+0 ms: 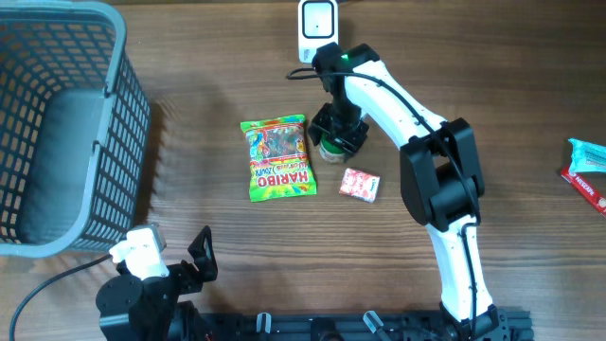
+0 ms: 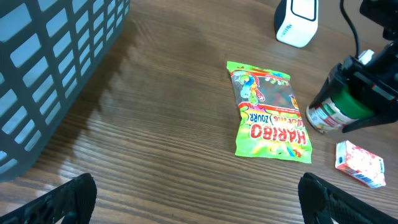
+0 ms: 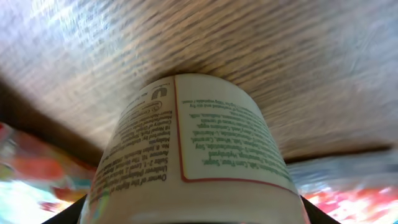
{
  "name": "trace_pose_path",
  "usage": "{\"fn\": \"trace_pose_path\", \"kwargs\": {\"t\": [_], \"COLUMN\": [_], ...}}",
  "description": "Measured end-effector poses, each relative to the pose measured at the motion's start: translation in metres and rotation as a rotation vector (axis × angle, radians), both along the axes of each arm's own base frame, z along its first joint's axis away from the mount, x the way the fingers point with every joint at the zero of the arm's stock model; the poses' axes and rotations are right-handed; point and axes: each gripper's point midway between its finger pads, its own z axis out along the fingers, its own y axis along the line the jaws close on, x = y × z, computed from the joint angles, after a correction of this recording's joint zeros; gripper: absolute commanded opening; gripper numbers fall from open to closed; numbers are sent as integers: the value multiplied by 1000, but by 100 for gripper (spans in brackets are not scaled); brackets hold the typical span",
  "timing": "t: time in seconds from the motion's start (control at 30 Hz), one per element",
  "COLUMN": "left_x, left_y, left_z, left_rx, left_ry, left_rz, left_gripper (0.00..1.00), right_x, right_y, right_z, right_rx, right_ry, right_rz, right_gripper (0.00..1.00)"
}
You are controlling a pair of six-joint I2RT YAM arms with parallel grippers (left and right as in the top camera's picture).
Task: Scan the item barcode
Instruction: 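Lift the jar with the right gripper up toward the scanner, then hold the jar label in front of the white scanner, right gripper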
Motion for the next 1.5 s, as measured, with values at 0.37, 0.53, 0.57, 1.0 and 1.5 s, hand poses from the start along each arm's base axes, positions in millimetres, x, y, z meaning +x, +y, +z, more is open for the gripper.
{"fn": "trace_pose_path", "kwargs": {"t": [0.37,0.53,0.57,1.0,1.5], "left_x": [0,0,0,0,0], "left_y": [0,0,0,0,0], "left_z": [0,0,0,0,0], "left_rx": [0,0,0,0,-1], "left_ry": [0,0,0,0,0], "left_rz": [0,0,0,0,0], "left_gripper": [100,100,100,100,100], "right_x": [18,16,3,-13,7], "right_y": [-31,-27,-33,-6,2], "right_z": [79,173,180,106,65], "right_rx": [-36,13,6,21,92], "right_ry": [-237,-442,-399,-50,-24], "right_rz": [694,516,366,-917,-1142], "right_gripper": [100,100,100,100,100]}}
